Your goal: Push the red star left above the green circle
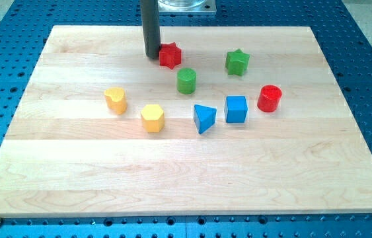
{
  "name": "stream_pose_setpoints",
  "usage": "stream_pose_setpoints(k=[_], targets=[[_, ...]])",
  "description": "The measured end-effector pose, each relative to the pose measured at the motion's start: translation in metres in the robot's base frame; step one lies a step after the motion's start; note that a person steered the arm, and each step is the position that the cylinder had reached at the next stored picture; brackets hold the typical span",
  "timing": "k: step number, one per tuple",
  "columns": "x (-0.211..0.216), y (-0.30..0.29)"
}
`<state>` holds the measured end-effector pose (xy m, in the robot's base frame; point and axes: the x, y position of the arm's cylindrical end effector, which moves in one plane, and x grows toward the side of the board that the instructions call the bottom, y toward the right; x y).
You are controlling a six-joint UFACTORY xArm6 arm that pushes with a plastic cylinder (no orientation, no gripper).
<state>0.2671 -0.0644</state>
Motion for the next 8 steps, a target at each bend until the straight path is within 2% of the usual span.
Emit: stream_pose_setpoints(k=[2,3,5,8], targets=[[-0.004,0.108],[-0.006,0.105],[-0.03,0.035],[-0.003,0.041]])
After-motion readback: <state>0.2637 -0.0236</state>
